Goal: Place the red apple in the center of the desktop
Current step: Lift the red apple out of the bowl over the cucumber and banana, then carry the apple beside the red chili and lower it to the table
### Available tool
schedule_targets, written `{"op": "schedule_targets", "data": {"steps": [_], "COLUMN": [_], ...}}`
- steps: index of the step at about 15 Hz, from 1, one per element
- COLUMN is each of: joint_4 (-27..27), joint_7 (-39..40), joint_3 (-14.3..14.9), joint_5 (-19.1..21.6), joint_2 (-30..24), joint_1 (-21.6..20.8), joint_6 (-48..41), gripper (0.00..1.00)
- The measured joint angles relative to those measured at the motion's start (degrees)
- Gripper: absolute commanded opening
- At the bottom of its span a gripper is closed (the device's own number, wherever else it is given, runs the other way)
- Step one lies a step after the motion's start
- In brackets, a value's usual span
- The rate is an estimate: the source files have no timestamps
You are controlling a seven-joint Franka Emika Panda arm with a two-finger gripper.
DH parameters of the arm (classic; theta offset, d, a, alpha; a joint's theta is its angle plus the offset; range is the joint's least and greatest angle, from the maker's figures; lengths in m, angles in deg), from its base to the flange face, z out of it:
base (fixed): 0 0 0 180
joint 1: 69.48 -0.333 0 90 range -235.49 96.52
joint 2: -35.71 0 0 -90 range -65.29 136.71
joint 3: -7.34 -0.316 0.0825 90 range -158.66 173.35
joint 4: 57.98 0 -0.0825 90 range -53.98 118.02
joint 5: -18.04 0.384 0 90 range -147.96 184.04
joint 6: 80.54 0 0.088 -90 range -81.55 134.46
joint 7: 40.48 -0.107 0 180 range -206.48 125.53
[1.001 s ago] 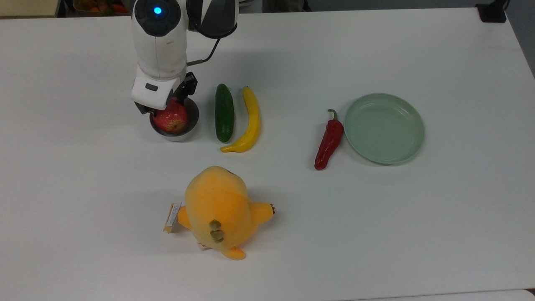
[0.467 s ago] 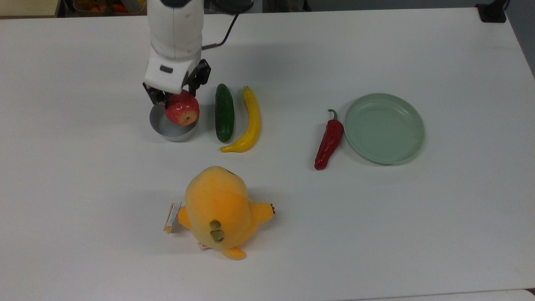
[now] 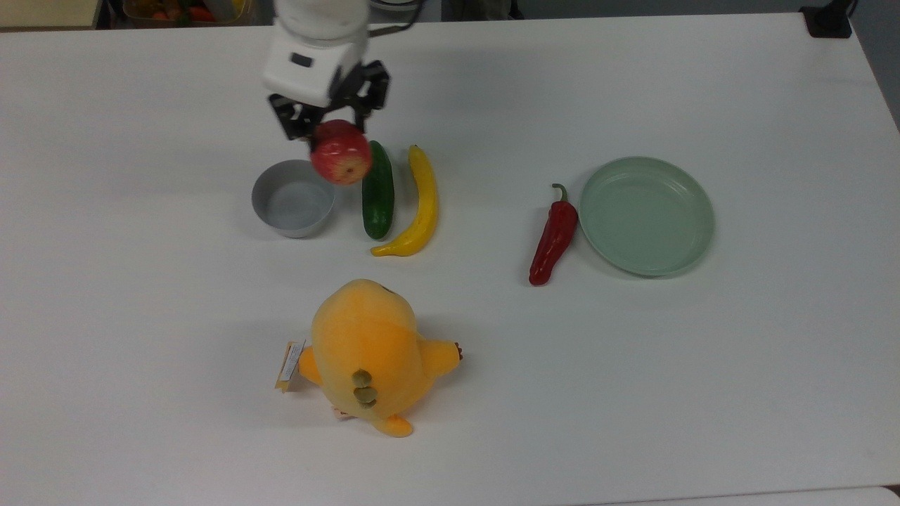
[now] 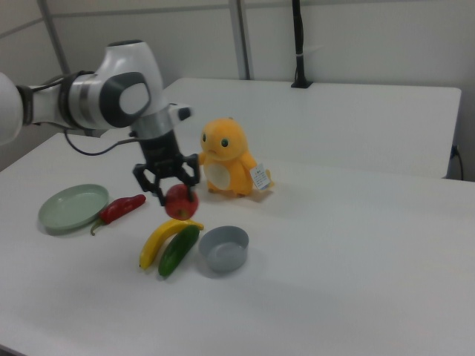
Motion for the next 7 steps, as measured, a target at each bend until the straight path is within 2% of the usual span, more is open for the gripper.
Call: {"op": "schedule_targets", "data": {"steps": [3, 7], "joint_4": [0.74, 1.04], "joint_7": [-13.89, -24.10], "joint_3": [-4.64, -6.75], "joint_5": [1.83, 8.00], "joint_2": [0.02, 0.05], "joint_1": [-1.80, -2.54], "joint_6": [-0.02, -0.37], "gripper": [0.28, 0.28]}}
